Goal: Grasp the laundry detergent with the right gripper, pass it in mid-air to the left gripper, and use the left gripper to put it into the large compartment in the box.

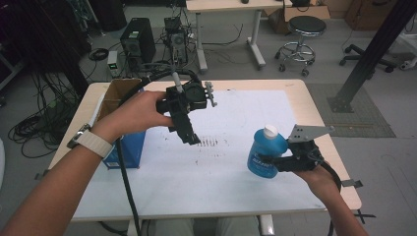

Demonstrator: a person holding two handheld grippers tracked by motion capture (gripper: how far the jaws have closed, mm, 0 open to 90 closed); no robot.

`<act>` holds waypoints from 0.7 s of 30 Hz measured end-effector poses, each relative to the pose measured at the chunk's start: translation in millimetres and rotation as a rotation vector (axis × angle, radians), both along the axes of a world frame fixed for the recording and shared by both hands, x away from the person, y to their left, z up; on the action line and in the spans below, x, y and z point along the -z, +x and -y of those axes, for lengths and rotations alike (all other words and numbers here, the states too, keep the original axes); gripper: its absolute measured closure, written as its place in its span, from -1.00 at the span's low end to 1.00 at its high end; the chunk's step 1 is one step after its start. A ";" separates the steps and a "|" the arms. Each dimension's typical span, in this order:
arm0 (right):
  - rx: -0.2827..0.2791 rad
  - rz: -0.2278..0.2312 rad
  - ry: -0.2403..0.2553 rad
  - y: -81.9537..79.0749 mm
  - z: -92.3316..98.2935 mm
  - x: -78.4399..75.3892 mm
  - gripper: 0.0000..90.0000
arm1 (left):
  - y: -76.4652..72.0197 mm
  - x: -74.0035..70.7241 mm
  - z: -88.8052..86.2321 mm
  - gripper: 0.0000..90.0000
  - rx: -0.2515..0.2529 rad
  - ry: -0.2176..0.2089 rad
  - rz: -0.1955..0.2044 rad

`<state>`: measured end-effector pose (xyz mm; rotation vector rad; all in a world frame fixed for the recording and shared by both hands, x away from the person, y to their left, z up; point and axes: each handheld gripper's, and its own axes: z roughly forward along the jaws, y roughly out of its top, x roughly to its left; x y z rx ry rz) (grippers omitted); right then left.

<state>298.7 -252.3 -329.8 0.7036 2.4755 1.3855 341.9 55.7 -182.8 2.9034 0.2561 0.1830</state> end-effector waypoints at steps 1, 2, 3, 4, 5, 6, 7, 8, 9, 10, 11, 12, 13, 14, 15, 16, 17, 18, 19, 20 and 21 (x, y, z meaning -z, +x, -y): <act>-0.008 0.000 -0.001 -0.4 -0.6 -1.7 -0.04 | -1.1 -1.8 0.5 -0.90 0.002 -0.001 0.001; -0.016 0.000 -0.002 -0.7 -1.4 -3.5 -0.04 | -2.1 -3.7 0.9 -0.90 0.005 -0.001 0.003; -0.016 0.000 -0.002 -0.7 -1.4 -3.5 -0.04 | -2.1 -3.7 0.9 -0.90 0.005 -0.001 0.003; -0.033 0.003 -0.006 -1.7 -3.9 -7.7 -0.04 | -4.0 -7.5 1.3 -0.90 0.007 -0.001 0.006; -0.039 0.002 -0.007 -2.1 -4.9 -9.3 -0.04 | -5.0 -9.2 1.3 -0.90 0.009 -0.006 0.007; -0.047 0.001 -0.009 -2.6 -6.4 -11.3 -0.04 | -6.1 -11.0 1.3 -0.90 0.009 -0.008 0.009; -0.057 0.004 -0.009 -2.7 -7.9 -13.3 -0.04 | -6.9 -12.4 1.3 -0.90 0.010 -0.007 0.009; -0.066 0.005 -0.008 -2.8 -9.1 -14.9 -0.04 | -8.5 -14.6 1.2 -0.90 0.012 -0.006 0.010; -0.078 0.002 -0.005 -2.7 -10.9 -17.4 -0.04 | -9.7 -16.2 1.1 -0.90 0.014 -0.007 0.010; -0.088 0.001 -0.002 -2.5 -12.4 -19.4 -0.04 | -11.1 -17.7 1.1 -0.90 0.016 -0.008 0.010; -0.088 0.001 -0.002 -2.5 -12.4 -19.4 -0.04 | -11.1 -17.7 1.1 -0.90 0.016 -0.008 0.010; -0.111 0.000 0.001 -2.3 -16.5 -24.2 -0.04 | -13.8 -20.6 0.9 -0.90 0.023 -0.011 0.010; -0.120 0.000 0.002 -2.0 -17.9 -25.8 -0.04 | -15.1 -21.9 0.9 -0.90 0.024 -0.013 0.010; -0.132 -0.001 0.005 -1.6 -20.0 -28.1 -0.04 | -16.4 -23.1 0.9 -0.90 0.027 -0.012 0.008; -0.145 -0.004 0.007 -1.3 -22.1 -30.4 -0.04 | -16.4 -23.1 0.9 -0.90 0.027 -0.012 0.008; -0.161 -0.006 0.009 -1.0 -25.1 -33.4 -0.04 | -18.6 -25.3 1.1 -0.90 0.033 -0.017 0.005; -0.172 -0.006 0.009 -0.6 -26.9 -35.2 -0.04 | -19.8 -26.0 1.3 -0.90 0.035 -0.019 0.006; -0.186 -0.006 0.009 -0.2 -29.5 -37.5 -0.04 | -20.8 -26.8 1.6 -0.90 0.038 -0.016 0.005; -0.198 -0.007 0.007 0.3 -32.2 -39.8 -0.04 | -21.9 -27.5 2.0 -0.90 0.041 -0.013 0.004; -0.212 -0.006 0.004 0.9 -34.9 -41.8 -0.04 | -21.9 -27.5 2.0 -0.90 0.041 -0.013 0.004; -0.224 -0.006 0.000 1.4 -37.6 -43.7 -0.04 | -23.8 -28.6 2.7 -0.90 0.046 -0.011 0.003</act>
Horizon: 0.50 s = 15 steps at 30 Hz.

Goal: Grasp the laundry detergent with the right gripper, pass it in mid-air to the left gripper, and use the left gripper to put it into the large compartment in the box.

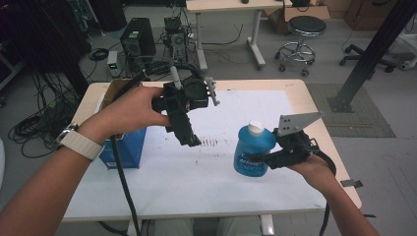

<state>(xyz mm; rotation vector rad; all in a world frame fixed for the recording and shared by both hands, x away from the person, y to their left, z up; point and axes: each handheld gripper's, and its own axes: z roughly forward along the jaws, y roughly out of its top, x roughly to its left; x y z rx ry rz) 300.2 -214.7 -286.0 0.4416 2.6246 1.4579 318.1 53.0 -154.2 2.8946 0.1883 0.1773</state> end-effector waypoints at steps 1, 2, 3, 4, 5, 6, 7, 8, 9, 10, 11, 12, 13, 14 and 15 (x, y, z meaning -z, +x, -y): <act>0.000 0.000 0.000 0.0 0.0 0.0 -0.04 | 0.0 0.0 0.0 -0.90 0.000 0.000 0.000; -0.023 0.004 -0.010 1.5 -6.1 -3.3 -0.04 | -1.3 -1.2 0.6 -0.90 0.005 0.000 -0.003; -0.032 0.005 -0.013 2.1 -8.1 -4.1 -0.04 | -2.1 -1.2 0.7 -0.90 0.006 -0.003 -0.004; -0.041 0.006 -0.016 2.7 -10.7 -5.0 -0.04 | -2.1 -1.2 0.7 -0.90 0.006 -0.003 -0.004; -0.052 0.005 -0.019 3.3 -13.3 -5.5 -0.04 | -3.1 -2.0 1.1 -0.90 0.012 -0.001 -0.012; -0.060 0.005 -0.020 3.9 -15.7 -5.9 -0.04 | -3.5 -2.4 1.2 -0.90 0.014 0.000 -0.016; -0.068 0.002 -0.020 4.7 -17.9 -6.0 -0.04 | -3.9 -2.6 1.2 -0.90 0.015 -0.001 -0.020; -0.076 0.000 -0.020 5.5 -20.0 -6.0 -0.04 | -4.1 -2.7 1.1 -0.90 0.016 -0.002 -0.022; -0.081 -0.001 -0.020 6.3 -21.9 -5.9 -0.04 | -4.1 -2.8 1.0 -0.90 0.017 -0.001 -0.025; -0.086 -0.002 -0.021 7.1 -23.8 -5.8 -0.04 | -4.1 -2.8 1.0 -0.90 0.017 -0.001 -0.025; -0.093 -0.002 -0.022 8.1 -26.1 -5.7 -0.04 | -3.9 -3.0 0.6 -0.90 0.017 -0.002 -0.030; -0.097 -0.002 -0.022 8.7 -27.4 -5.8 -0.04 | -3.7 -3.4 0.4 -0.90 0.020 -0.001 -0.034; -0.103 -0.002 -0.021 9.5 -29.1 -5.8 -0.04 | -3.6 -3.7 0.2 -0.90 0.022 -0.001 -0.038; -0.109 -0.003 -0.021 10.2 -30.9 -5.9 -0.04 | -3.6 -3.7 0.2 -0.90 0.022 -0.001 -0.038; -0.117 -0.005 -0.020 11.2 -33.2 -5.9 -0.04 | -3.3 -3.8 0.2 -0.90 0.024 -0.003 -0.042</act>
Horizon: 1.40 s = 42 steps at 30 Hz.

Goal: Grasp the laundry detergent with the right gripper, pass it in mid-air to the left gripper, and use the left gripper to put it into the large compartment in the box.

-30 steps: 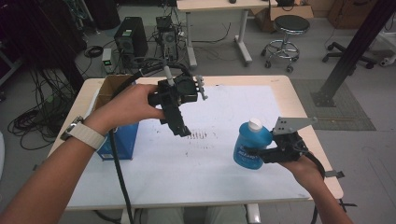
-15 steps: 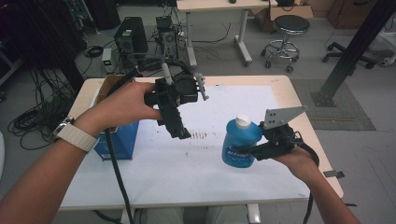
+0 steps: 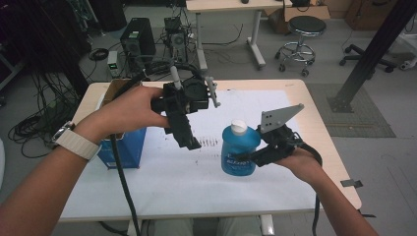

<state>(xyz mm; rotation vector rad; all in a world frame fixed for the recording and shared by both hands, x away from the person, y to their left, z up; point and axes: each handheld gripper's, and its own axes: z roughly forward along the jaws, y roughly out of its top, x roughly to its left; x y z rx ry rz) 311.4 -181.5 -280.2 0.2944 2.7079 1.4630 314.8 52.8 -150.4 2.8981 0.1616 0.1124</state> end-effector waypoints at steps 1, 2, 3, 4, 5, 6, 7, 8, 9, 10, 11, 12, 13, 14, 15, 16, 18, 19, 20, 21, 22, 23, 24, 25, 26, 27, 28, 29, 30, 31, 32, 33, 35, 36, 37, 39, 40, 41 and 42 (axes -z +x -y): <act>-0.003 -0.001 -0.001 0.6 -1.5 0.0 -0.03 | 0.2 -0.1 0.1 -0.90 0.000 0.002 -0.002; -0.007 -0.002 0.000 1.2 -3.0 0.1 -0.03 | 0.4 0.2 0.5 -0.90 0.000 0.002 -0.004; -0.007 -0.002 0.000 1.2 -3.0 0.1 -0.03 | 0.4 0.2 0.5 -0.90 0.000 0.002 -0.004; -0.021 -0.001 0.002 3.5 -8.1 0.6 -0.03 | 0.4 0.4 1.1 -0.90 0.003 0.005 -0.008; -0.025 -0.003 0.003 4.0 -9.6 0.8 -0.03 | 0.4 0.4 1.3 -0.90 0.005 0.005 -0.010; -0.029 -0.006 0.005 4.7 -11.3 0.9 -0.03 | 0.5 0.5 1.5 -0.90 0.008 0.006 -0.012; -0.033 -0.007 0.007 5.3 -12.9 1.0 -0.03 | 0.5 0.5 1.5 -0.90 0.008 0.006 -0.012; -0.038 -0.009 0.008 5.9 -14.6 1.1 -0.03 | 1.0 0.7 1.8 -0.90 0.014 0.008 -0.016; -0.038 -0.009 0.008 5.9 -14.6 1.1 -0.03 | 1.0 0.7 1.8 -0.90 0.014 0.008 -0.016; -0.052 -0.009 0.009 7.2 -18.8 1.6 -0.03 | 0.9 0.9 1.9 -0.90 0.013 0.009 -0.021; -0.056 -0.008 0.007 7.6 -20.1 1.8 -0.03 | 0.9 0.9 1.9 -0.90 0.013 0.009 -0.021; -0.064 -0.009 0.006 7.9 -22.1 2.0 -0.03 | 1.1 1.0 1.9 -0.90 0.017 0.011 -0.028; -0.067 -0.010 0.005 8.2 -23.3 2.2 -0.03 | 1.1 1.0 1.9 -0.90 0.017 0.011 -0.028; -0.075 -0.010 0.004 8.9 -25.4 2.5 -0.03 | 1.3 1.4 2.0 -0.90 0.019 0.013 -0.033; -0.081 -0.010 0.003 9.5 -26.9 2.8 -0.03 | 1.4 1.4 2.1 -0.90 0.020 0.013 -0.034; -0.086 -0.010 0.002 10.1 -28.4 3.0 -0.03 | 1.7 1.4 2.2 -0.90 0.022 0.012 -0.033; -0.097 -0.011 -0.001 11.1 -31.4 3.5 -0.03 | 2.2 1.7 2.6 -0.90 0.025 0.015 -0.036; -0.102 -0.013 -0.002 11.5 -33.0 3.7 -0.03 | 2.3 1.8 2.9 -0.90 0.024 0.016 -0.038; -0.106 -0.013 -0.004 11.8 -34.8 3.8 -0.03 | 2.3 1.8 2.9 -0.90 0.024 0.016 -0.038; -0.110 -0.013 -0.006 12.2 -36.5 3.9 -0.03 | 2.8 2.4 3.6 -0.90 0.023 0.014 -0.038; -0.114 -0.014 -0.008 12.5 -38.4 3.9 -0.03 | 3.1 2.4 4.2 -0.90 0.025 0.017 -0.039; -0.118 -0.013 -0.008 12.9 -40.4 4.0 -0.03 | 3.3 2.6 4.7 -0.90 0.025 0.017 -0.040; -0.123 -0.014 -0.010 13.4 -42.3 4.0 -0.03 | 3.7 2.8 5.2 -0.90 0.028 0.017 -0.038; -0.128 -0.016 -0.010 13.7 -44.2 3.9 -0.03 | 3.7 3.1 5.8 -0.90 0.027 0.017 -0.039; -0.132 -0.015 -0.010 14.0 -46.2 3.8 -0.03 | 3.8 3.2 6.2 -0.90 0.027 0.020 -0.040; -0.137 -0.016 -0.011 14.4 -48.0 3.7 -0.03 | 4.0 3.2 6.6 -0.90 0.030 0.021 -0.041; -0.141 -0.014 -0.012 14.6 -49.7 3.5 -0.03 | 3.9 3.5 7.0 -0.90 0.029 0.020 -0.041; -0.144 -0.012 -0.012 14.9 -51.4 3.4 -0.03 | 3.9 3.5 7.0 -0.90 0.029 0.020 -0.041; -0.147 -0.014 -0.013 15.0 -53.4 3.1 -0.03 | 3.9 3.5 7.5 -0.90 0.031 0.021 -0.043; -0.147 -0.014 -0.013 15.0 -53.4 3.1 -0.03 | 3.9 3.5 7.5 -0.90 0.031 0.021 -0.043; -0.150 -0.013 -0.015 15.3 -54.5 2.8 -0.03 | 3.9 3.5 7.7 -0.90 0.032 0.021 -0.043; -0.155 -0.013 -0.015 15.5 -56.3 2.5 -0.03 | 4.0 3.5 7.8 -0.90 0.034 0.022 -0.044; -0.166 -0.013 -0.018 15.8 -60.1 1.4 -0.03 | 3.9 3.9 8.0 -0.90 0.034 0.022 -0.045; -0.169 -0.012 -0.018 16.0 -61.4 1.1 -0.03 | 3.9 3.9 8.1 -0.90 0.035 0.022 -0.045; -0.169 -0.012 -0.018 16.0 -61.4 1.1 -0.03 | 3.9 3.9 8.1 -0.90 0.035 0.022 -0.045; -0.178 -0.013 -0.019 16.6 -64.7 0.1 -0.03 | 4.2 4.4 8.6 -0.90 0.037 0.027 -0.047; -0.180 -0.013 -0.018 16.8 -65.9 -0.1 -0.03 | 4.1 4.8 8.9 -0.90 0.037 0.026 -0.048; -0.180 -0.015 -0.020 16.8 -67.0 -0.4 -0.03 | 4.2 4.7 9.3 -0.90 0.038 0.031 -0.048; -0.183 -0.014 -0.019 17.0 -68.2 -0.6 -0.03 | 4.3 5.0 9.7 -0.90 0.038 0.031 -0.048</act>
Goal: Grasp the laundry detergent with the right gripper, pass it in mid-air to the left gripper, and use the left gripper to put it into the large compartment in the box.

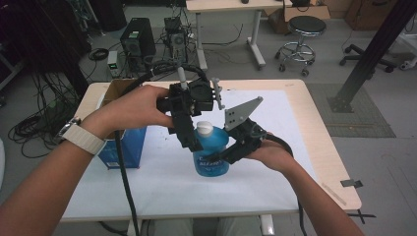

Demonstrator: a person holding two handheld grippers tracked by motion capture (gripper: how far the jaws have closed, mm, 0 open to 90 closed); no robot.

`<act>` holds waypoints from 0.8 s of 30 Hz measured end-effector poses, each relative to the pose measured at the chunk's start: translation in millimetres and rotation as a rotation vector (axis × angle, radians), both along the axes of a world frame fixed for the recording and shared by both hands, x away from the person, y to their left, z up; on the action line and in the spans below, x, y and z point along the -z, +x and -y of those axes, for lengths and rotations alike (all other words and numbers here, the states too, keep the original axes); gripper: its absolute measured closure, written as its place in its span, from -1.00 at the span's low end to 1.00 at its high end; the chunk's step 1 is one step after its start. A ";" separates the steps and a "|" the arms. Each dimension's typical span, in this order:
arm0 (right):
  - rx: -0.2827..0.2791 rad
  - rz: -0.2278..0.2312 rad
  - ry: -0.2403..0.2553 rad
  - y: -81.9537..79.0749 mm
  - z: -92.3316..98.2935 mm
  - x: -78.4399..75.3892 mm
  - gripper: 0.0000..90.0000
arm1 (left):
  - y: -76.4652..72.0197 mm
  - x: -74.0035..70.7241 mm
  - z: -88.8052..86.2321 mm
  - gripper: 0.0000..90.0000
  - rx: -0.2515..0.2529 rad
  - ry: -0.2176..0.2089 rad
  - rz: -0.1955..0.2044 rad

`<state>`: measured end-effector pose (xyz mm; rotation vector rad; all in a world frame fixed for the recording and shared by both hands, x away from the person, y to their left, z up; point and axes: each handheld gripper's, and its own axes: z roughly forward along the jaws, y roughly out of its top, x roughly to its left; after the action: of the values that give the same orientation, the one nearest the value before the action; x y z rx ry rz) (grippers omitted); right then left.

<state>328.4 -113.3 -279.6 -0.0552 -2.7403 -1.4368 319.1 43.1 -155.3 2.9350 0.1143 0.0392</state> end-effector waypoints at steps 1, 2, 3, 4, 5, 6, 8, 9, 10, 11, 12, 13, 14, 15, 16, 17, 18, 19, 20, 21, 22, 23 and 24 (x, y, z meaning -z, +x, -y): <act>-0.003 0.000 0.000 0.2 -1.1 -0.2 -0.03 | 0.0 0.4 0.3 -0.90 0.000 -0.002 0.000; -0.005 -0.002 0.000 0.4 -2.0 -0.4 -0.03 | 0.3 0.6 0.8 -0.90 0.004 -0.001 0.001; -0.006 -0.004 0.000 0.5 -3.0 -0.5 -0.03 | 0.3 0.6 0.8 -0.90 0.004 -0.001 0.001; -0.007 -0.003 -0.001 0.8 -3.9 -0.7 -0.03 | 0.4 1.3 1.7 -0.90 0.003 0.002 -0.001; -0.009 -0.005 0.000 0.8 -4.8 -0.8 -0.03 | 0.4 2.0 2.2 -0.90 0.004 0.001 -0.002; -0.009 -0.003 -0.001 0.9 -5.6 -1.0 -0.03 | 0.6 2.4 2.9 -0.90 0.005 0.006 -0.002; -0.013 -0.004 -0.002 1.0 -7.1 -1.2 -0.03 | 0.9 4.1 3.9 -0.90 0.007 0.008 -0.002; -0.014 -0.004 -0.002 1.0 -7.7 -1.3 -0.03 | 1.0 5.0 4.4 -0.90 0.006 0.008 -0.004; -0.016 -0.004 -0.003 1.2 -8.1 -1.4 -0.03 | 1.2 5.7 4.8 -0.89 0.008 0.009 -0.004; -0.015 -0.005 -0.002 1.1 -8.4 -1.7 -0.03 | 1.4 6.5 5.3 -0.89 0.008 0.009 -0.005; -0.015 -0.005 -0.002 1.2 -8.6 -2.0 -0.03 | 1.5 7.3 5.7 -0.89 0.007 0.008 -0.005; -0.015 -0.005 -0.002 1.3 -8.6 -2.3 -0.03 | 1.8 7.6 6.2 -0.89 0.010 0.015 -0.006; -0.015 -0.002 0.000 1.5 -8.6 -2.6 -0.03 | 2.0 8.3 6.7 -0.89 0.011 0.015 -0.007; -0.014 -0.001 0.001 1.7 -8.5 -2.9 -0.03 | 2.1 8.9 7.1 -0.89 0.012 0.016 -0.007; -0.013 0.000 0.002 1.8 -8.3 -3.1 -0.03 | 2.4 9.9 7.4 -0.89 0.012 0.014 -0.009; -0.012 0.002 0.003 1.9 -8.0 -3.3 -0.03 | 2.6 11.0 7.7 -0.89 0.012 0.013 -0.009; -0.012 0.001 0.004 2.0 -7.8 -3.5 -0.03 | 2.9 11.7 8.3 -0.89 0.013 0.019 -0.010; -0.012 0.001 0.004 2.0 -7.8 -3.5 -0.03 | 2.9 11.7 8.3 -0.89 0.013 0.019 -0.010; -0.011 0.001 0.005 2.1 -7.7 -3.5 -0.03 | 3.1 13.2 8.9 -0.89 0.014 0.023 -0.011; -0.011 0.002 0.003 2.2 -7.7 -3.8 -0.03 | 3.3 14.8 9.8 -0.88 0.016 0.026 -0.012; -0.011 0.003 0.003 2.3 -7.7 -3.8 -0.03 | 3.2 15.6 10.2 -0.88 0.017 0.025 -0.014; -0.011 0.003 0.003 2.3 -7.7 -3.8 -0.03 | 3.2 15.6 10.2 -0.87 0.017 0.025 -0.014; -0.011 0.001 0.004 2.1 -7.7 -4.1 -0.03 | 3.2 17.2 10.9 -0.85 0.024 0.024 -0.012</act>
<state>330.5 -105.6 -275.5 -0.0383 -2.7339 -1.4403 322.3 32.2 -172.6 2.9606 0.0814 0.0200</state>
